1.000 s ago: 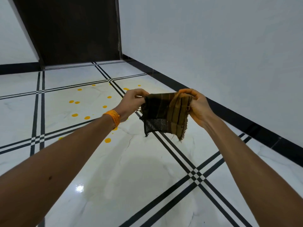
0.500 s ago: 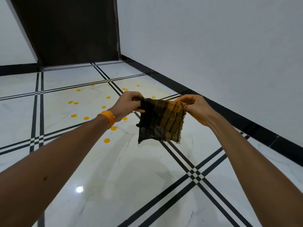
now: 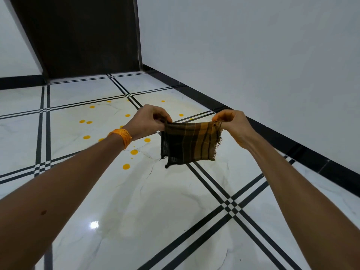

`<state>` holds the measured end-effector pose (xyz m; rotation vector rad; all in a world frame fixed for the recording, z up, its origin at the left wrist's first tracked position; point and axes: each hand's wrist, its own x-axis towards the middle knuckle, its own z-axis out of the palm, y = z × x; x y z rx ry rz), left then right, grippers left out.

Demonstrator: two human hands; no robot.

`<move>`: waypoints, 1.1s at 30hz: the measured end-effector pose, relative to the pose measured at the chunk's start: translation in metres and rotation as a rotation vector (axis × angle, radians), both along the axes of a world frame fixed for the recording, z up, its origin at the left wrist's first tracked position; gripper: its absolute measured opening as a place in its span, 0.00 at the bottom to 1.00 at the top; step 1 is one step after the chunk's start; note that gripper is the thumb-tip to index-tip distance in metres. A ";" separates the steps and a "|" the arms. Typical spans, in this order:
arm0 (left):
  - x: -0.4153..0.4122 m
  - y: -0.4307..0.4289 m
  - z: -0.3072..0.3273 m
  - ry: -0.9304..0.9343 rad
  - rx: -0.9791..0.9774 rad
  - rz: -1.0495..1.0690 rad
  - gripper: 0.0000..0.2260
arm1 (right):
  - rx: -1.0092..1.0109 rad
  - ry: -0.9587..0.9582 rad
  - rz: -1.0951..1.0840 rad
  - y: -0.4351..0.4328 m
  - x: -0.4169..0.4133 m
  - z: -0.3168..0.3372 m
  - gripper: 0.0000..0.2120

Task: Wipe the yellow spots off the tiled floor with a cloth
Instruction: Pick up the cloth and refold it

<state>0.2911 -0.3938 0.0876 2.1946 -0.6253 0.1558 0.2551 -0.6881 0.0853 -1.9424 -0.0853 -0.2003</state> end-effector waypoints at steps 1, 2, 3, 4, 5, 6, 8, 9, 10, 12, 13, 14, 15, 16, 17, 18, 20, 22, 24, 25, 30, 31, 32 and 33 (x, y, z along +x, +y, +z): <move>0.000 0.001 0.001 -0.023 0.001 0.008 0.08 | -0.002 -0.007 -0.024 -0.001 0.000 -0.001 0.11; 0.000 0.002 0.000 -0.055 -0.002 0.024 0.09 | 0.005 -0.013 -0.042 -0.002 0.001 -0.001 0.11; 0.000 0.002 -0.001 -0.091 -0.002 0.048 0.10 | 0.017 -0.019 -0.047 -0.002 0.001 -0.002 0.10; 0.000 0.001 -0.002 -0.123 -0.005 0.075 0.11 | 0.021 -0.026 -0.041 -0.001 0.000 -0.003 0.10; 0.000 0.000 -0.004 -0.134 -0.024 0.097 0.12 | 0.016 -0.036 -0.028 0.000 0.000 -0.004 0.10; 0.000 -0.001 -0.005 -0.108 -0.070 0.103 0.12 | 0.008 -0.047 -0.015 0.002 0.000 -0.004 0.10; 0.000 -0.003 -0.005 0.033 -0.225 0.078 0.11 | 0.002 -0.070 0.002 0.004 0.001 -0.004 0.08; -0.001 -0.004 -0.004 0.110 -0.294 0.070 0.11 | 0.005 -0.074 0.005 0.004 0.003 -0.004 0.07; -0.002 -0.006 -0.003 0.177 -0.345 0.072 0.10 | 0.014 -0.069 0.007 0.004 0.004 -0.004 0.06; -0.003 -0.009 -0.004 0.263 -0.398 0.080 0.10 | 0.049 -0.039 0.016 0.003 0.006 -0.002 0.06; -0.004 -0.010 -0.003 0.279 -0.412 0.077 0.09 | 0.070 -0.027 0.019 0.004 0.006 -0.002 0.06; -0.005 -0.011 -0.003 0.288 -0.420 0.069 0.09 | 0.089 -0.024 0.019 0.004 0.007 -0.001 0.07; -0.004 -0.009 -0.003 0.292 -0.416 0.054 0.10 | 0.104 -0.027 0.016 0.004 0.006 -0.001 0.07; -0.003 -0.007 -0.002 0.301 -0.407 0.030 0.10 | 0.119 -0.033 0.016 0.003 0.007 -0.001 0.08; -0.002 -0.005 0.000 0.316 -0.395 0.001 0.11 | 0.128 -0.037 0.022 0.003 0.006 -0.001 0.10; -0.002 -0.002 0.001 0.340 -0.389 -0.032 0.12 | 0.125 -0.036 0.036 0.002 0.006 -0.001 0.11; -0.001 0.001 0.000 0.376 -0.356 -0.068 0.13 | 0.082 -0.027 0.071 0.000 0.005 -0.001 0.13; -0.002 0.001 -0.002 0.393 -0.331 -0.053 0.15 | 0.022 -0.030 0.080 -0.001 0.003 0.000 0.16; -0.003 -0.003 -0.003 0.422 -0.356 -0.021 0.17 | -0.058 -0.043 0.059 -0.001 0.001 0.003 0.18; -0.002 -0.004 -0.003 0.431 -0.374 0.000 0.17 | -0.091 -0.043 0.046 -0.001 0.002 0.004 0.18; -0.001 -0.007 -0.003 0.383 -0.404 0.027 0.11 | -0.150 -0.096 -0.052 0.002 0.005 -0.001 0.04; -0.001 -0.008 -0.003 0.333 -0.382 0.025 0.12 | -0.143 -0.105 -0.058 0.003 0.005 -0.001 0.03; -0.002 -0.010 -0.002 0.282 -0.365 0.021 0.15 | -0.130 -0.105 -0.064 0.004 0.006 -0.001 0.08; -0.002 -0.012 0.000 0.261 -0.367 0.023 0.21 | -0.087 -0.097 -0.065 0.004 0.006 0.001 0.13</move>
